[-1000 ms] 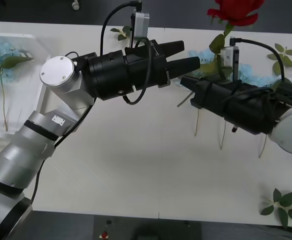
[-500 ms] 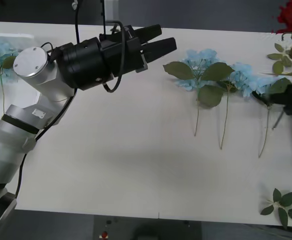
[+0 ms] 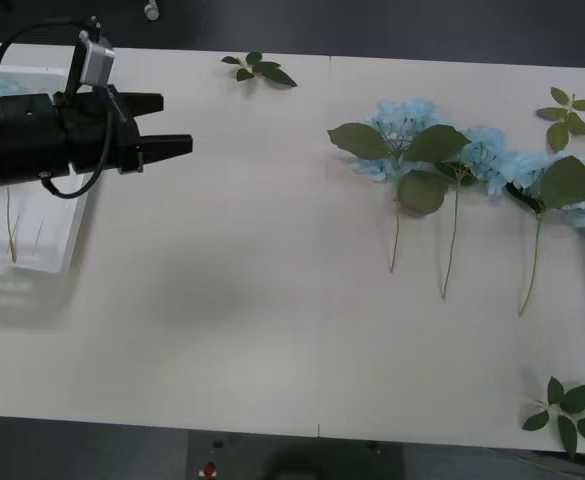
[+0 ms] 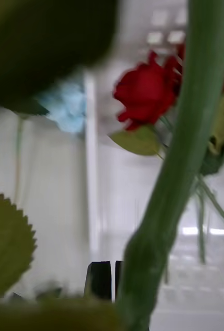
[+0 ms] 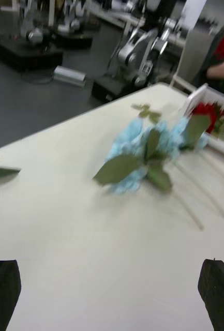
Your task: Put the red flowers into the right box and the blue flowers into the left box
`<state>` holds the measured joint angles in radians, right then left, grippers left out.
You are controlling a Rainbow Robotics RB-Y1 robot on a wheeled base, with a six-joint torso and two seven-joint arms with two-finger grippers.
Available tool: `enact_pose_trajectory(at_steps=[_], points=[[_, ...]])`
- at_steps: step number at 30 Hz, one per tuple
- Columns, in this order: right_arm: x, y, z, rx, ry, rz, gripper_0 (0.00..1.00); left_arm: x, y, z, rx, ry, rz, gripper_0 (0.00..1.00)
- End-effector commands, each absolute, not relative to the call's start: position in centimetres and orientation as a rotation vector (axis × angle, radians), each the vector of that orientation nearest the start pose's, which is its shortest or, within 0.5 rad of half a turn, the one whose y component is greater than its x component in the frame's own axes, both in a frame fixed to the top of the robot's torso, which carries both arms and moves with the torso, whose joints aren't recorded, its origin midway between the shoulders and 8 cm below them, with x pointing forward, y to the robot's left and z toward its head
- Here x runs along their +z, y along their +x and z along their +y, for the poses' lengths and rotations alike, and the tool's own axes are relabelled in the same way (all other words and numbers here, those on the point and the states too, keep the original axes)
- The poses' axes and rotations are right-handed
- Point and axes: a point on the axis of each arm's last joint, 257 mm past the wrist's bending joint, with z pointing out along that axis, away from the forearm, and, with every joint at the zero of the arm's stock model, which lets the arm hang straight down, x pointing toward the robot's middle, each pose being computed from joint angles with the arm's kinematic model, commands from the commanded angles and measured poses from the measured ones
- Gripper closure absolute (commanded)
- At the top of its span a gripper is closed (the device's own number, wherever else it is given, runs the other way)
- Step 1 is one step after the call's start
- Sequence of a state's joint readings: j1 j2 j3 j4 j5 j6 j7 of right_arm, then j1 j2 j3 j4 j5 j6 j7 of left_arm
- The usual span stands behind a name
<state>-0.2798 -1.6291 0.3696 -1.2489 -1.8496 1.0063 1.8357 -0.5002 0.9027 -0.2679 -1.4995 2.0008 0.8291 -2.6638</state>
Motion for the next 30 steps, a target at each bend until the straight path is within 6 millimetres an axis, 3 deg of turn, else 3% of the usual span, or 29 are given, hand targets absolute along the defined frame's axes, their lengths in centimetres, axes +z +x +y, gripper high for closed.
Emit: enact_pose_trajectory(at_steps=[1, 5, 9, 13, 19, 20, 22, 24, 30], points=[[-14.9, 40.8, -62.4, -0.062, 0.085, 2.641, 1.00, -8.8, 53.7, 18.0, -0.628, 0.877, 1.720, 0.00], [-18.0, 39.1, -65.2, -0.113, 0.152, 2.682, 1.00, -10.1, 54.8, 20.6, -0.537, 0.861, 1.793, 0.00], [-21.0, 38.8, -66.7, -0.111, 0.253, 2.685, 1.00, -10.2, 54.8, 20.6, -0.529, 0.864, 1.793, 0.00], [-22.4, 39.0, -67.6, -0.145, 0.284, 2.688, 1.00, -9.6, 54.1, 18.8, -0.567, 0.910, 1.727, 0.00], [-22.5, 40.5, -67.3, -0.175, 0.256, 2.680, 0.99, -7.8, 51.7, 14.9, -0.703, 0.990, 1.574, 0.00], [-22.4, 40.9, -67.1, -0.171, 0.254, 2.673, 0.87, -7.4, 51.1, 14.1, -0.759, 0.984, 1.561, 0.00], [-22.0, 41.7, -67.1, -0.170, 0.257, 2.642, 0.32, -7.3, 49.5, 12.5, -0.855, 1.000, 1.542, 0.00], [-22.0, 42.1, -67.2, -0.173, 0.256, 2.629, 0.07, -7.1, 48.3, 11.3, -0.917, 1.026, 1.522, 0.00], [-22.4, 42.1, -66.3, -0.155, 0.231, 2.648, 0.07, -7.3, 44.0, 7.3, -1.072, 1.187, 1.452, 0.00]])
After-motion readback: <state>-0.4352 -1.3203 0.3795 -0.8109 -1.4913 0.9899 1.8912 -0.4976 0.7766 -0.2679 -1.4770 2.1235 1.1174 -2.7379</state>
